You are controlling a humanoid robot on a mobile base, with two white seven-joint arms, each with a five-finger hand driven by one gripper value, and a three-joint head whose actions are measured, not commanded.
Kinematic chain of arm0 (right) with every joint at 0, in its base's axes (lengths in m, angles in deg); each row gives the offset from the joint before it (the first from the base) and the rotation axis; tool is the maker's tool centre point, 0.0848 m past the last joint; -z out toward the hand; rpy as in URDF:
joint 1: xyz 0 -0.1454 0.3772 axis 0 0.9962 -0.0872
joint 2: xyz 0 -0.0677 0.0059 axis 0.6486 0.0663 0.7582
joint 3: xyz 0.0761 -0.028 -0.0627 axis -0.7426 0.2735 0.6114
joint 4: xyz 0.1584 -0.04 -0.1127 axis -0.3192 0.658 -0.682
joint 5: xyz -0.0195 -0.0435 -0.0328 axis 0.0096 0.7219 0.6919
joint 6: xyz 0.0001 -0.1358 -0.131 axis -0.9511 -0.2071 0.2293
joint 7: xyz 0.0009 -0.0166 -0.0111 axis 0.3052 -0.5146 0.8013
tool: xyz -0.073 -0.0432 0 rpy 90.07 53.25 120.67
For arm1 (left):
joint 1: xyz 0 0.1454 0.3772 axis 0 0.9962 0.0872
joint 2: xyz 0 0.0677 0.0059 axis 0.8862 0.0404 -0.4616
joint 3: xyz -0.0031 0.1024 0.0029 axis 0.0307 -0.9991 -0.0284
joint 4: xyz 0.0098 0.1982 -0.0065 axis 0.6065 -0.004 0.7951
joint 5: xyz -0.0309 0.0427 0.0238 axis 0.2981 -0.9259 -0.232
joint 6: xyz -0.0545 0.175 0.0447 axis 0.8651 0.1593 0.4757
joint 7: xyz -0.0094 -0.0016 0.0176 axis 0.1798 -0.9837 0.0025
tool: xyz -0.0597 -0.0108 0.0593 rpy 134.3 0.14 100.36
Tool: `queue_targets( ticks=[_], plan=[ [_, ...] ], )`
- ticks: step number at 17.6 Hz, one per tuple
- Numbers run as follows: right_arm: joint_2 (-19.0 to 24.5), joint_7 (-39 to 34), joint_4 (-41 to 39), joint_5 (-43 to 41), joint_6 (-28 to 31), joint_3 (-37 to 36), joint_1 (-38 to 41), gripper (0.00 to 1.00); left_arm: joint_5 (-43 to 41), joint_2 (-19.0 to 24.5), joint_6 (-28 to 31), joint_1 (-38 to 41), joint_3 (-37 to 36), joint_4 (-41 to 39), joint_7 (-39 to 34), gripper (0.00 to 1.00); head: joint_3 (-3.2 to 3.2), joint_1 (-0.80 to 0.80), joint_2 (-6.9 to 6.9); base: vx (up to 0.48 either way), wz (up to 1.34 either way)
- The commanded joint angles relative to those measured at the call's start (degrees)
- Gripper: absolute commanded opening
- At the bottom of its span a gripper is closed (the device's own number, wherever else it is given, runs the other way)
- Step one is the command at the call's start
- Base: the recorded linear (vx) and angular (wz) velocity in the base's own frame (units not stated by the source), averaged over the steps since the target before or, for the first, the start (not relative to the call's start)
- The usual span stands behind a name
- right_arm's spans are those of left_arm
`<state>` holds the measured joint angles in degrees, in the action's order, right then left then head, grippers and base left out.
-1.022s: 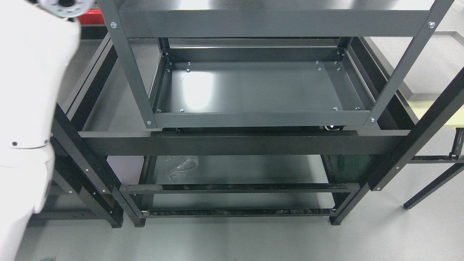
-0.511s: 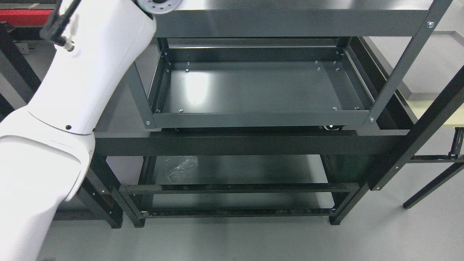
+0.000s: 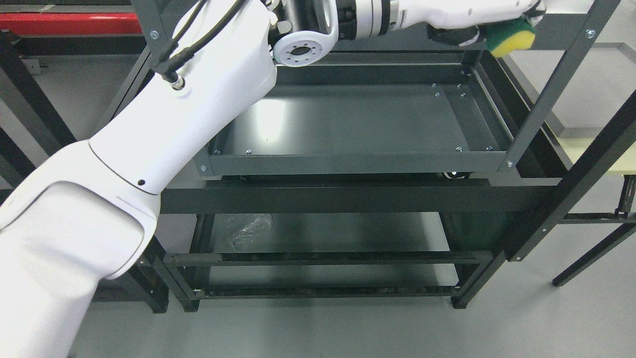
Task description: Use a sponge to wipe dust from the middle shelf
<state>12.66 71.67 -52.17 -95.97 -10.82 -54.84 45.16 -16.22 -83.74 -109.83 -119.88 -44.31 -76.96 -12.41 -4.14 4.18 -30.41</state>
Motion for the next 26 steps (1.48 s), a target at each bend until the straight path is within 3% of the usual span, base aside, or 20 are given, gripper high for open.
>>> queue_targets(
  ticks=[1, 4, 6, 12, 17, 26],
  plan=[
    [-1.00, 0.00, -1.00, 0.00, 4.15, 0.00, 0.01, 1.00, -0.24, -1.46, -0.21, -2.11, -4.80, 4.33, 2.14, 0.01, 0.00, 0.00, 0.00, 0.000, 0.00],
    [-1.00, 0.00, -1.00, 0.00, 4.15, 0.00, 0.01, 1.00, -0.16, -1.46, -1.88, -1.60, -2.68, 3.37, 3.37, 0.01, 0.00, 0.00, 0.00, 0.000, 0.00],
    [-1.00, 0.00, -1.00, 0.00, 4.15, 0.00, 0.01, 1.00, 0.19, 2.27, -3.72, -0.37, -1.62, 1.44, 3.81, 0.01, 0.00, 0.00, 0.00, 0.000, 0.00],
    [-1.00, 0.00, -1.00, 0.00, 4.15, 0.00, 0.01, 1.00, 1.42, 17.29, -6.19, 3.68, 3.47, -10.41, 6.36, 0.01, 0.00, 0.00, 0.00, 0.000, 0.00],
    [-1.00, 0.00, -1.00, 0.00, 4.15, 0.00, 0.01, 1.00, 7.66, 29.60, -6.54, 7.98, 4.88, -21.48, 8.82, 0.01, 0.00, 0.00, 0.00, 0.000, 0.00],
    [-1.00, 0.00, -1.00, 0.00, 4.15, 0.00, 0.01, 1.00, 11.27, 46.83, -9.71, 19.67, 22.36, -31.69, 11.64, 0.01, 0.00, 0.00, 0.00, 0.000, 0.00]
  ],
)
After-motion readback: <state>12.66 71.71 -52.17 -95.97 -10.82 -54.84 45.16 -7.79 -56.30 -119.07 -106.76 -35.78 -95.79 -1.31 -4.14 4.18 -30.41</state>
